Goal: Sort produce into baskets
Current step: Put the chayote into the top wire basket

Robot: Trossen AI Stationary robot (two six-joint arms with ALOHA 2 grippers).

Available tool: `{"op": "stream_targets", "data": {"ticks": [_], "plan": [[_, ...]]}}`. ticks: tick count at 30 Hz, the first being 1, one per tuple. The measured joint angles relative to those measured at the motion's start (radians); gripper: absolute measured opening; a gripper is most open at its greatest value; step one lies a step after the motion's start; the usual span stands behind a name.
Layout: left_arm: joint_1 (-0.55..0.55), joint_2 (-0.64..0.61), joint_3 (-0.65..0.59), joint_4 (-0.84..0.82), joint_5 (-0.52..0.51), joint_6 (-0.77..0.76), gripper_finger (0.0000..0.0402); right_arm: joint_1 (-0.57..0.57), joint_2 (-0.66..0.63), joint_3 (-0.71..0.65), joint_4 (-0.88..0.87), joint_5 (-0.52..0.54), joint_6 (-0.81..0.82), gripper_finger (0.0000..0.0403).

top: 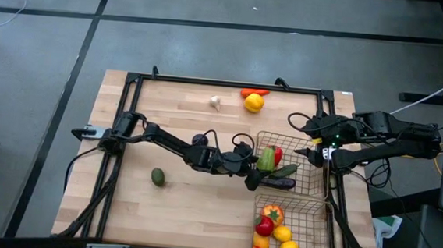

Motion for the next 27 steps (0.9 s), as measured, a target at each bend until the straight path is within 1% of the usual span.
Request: {"op": "stream_targets", "data": {"ticks": [3,9,17,22,24,27], "plan": [[0.0,0.0,0.0,0.0,0.0,0.008,0.0347,0.0,0.0,0.0,0.0,0.0,0.0,0.0383],[0.004,0.0,-0.001,-0.003,0.0,0.096,0.0347,0.0,0.0,0.0,0.0,0.0,0.0,0.0383],[0.005,0.0,-0.001,-0.001,0.0,0.147,0.0348,0.0,0.0,0.0,0.0,0.0,0.0,0.0383],[0.005,0.0,-0.001,0.001,-0.001,0.148,0.0349,0.0,0.0,0.0,0.0,0.0,0.0,0.0383],[0.005,0.0,-0.001,0.005,-0.001,0.15,0.0358,0.0,0.0,0.0,0.0,0.0,0.0,0.0383],[0.005,-0.001,-0.001,0.007,-0.001,0.173,0.0389,0.0,0.0,0.0,0.0,0.0,0.0,0.0383]]}}
